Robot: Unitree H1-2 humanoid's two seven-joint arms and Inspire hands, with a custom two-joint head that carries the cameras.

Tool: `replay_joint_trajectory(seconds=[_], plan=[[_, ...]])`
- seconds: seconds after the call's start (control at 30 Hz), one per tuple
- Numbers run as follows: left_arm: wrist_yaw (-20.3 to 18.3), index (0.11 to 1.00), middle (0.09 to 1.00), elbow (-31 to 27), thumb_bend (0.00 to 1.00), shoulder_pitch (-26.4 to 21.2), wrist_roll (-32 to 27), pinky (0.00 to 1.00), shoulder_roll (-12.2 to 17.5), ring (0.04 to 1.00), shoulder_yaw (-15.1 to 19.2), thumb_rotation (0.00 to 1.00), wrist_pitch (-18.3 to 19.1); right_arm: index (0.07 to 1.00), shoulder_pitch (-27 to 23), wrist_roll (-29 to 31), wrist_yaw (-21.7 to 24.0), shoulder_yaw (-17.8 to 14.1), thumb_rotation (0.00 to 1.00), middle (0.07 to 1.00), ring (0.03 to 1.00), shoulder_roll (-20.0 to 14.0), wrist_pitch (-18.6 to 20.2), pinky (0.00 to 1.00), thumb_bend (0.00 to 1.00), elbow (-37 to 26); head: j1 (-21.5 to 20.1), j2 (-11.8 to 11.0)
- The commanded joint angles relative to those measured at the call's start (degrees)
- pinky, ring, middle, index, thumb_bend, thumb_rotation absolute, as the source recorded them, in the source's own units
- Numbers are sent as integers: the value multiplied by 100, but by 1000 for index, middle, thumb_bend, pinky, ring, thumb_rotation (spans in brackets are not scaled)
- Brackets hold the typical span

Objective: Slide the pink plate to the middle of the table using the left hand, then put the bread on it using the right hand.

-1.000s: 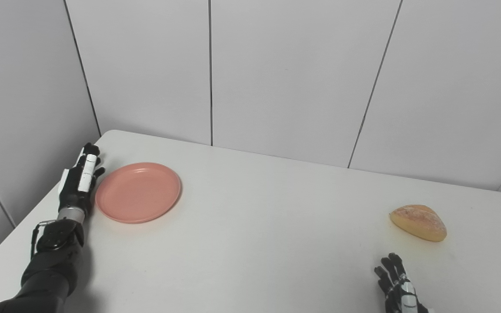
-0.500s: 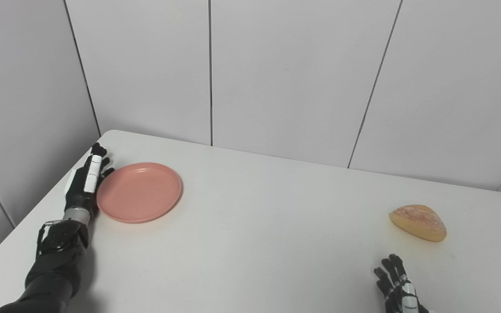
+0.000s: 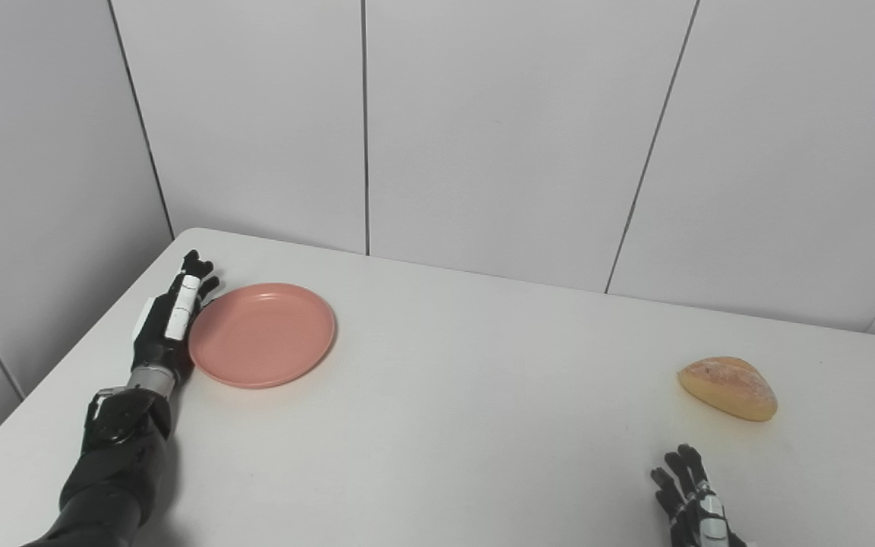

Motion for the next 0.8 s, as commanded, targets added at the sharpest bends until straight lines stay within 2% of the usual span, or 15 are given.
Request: replay_joint_trajectory(seconds=[0.0,0.03,0.1,0.13,0.23,0.37,0.6,0.77], plan=[[-163,1000,981,-48,875,-76,3,782,-108,947,-5,838,-82,949,153,-12,13,15,1000,944,919,-2,127,974,745,-31,-5,7],[-179,1000,981,-75,882,-69,-26,773,-149,945,9,833,-79,950,154,-14,14,19,1000,945,921,-4,128,976,743,-32,-11,15],[-212,1000,982,-42,924,-79,-49,820,-201,956,30,801,-76,949,154,-17,12,26,1000,944,922,-6,136,977,735,-35,-17,20],[-224,1000,982,-4,912,-90,-45,844,-216,958,37,792,-77,948,154,-16,12,29,1000,944,922,-6,142,976,736,-37,-17,20],[-31,998,969,9,922,-107,114,845,-321,935,-16,770,-81,944,146,-38,-1,43,1000,939,919,10,140,973,739,-31,-49,16],[317,983,946,-1,996,-123,329,812,-474,908,-78,771,-81,940,154,-51,0,58,994,935,915,29,112,968,750,-23,-66,31],[631,967,933,-210,995,-78,513,774,-668,892,-142,797,-81,941,159,-142,-12,80,996,932,911,42,80,962,770,-26,-89,47],[722,974,934,-362,971,-18,563,774,-770,895,-193,817,-76,939,153,-149,-13,78,996,929,911,40,79,963,767,-20,-72,56]])
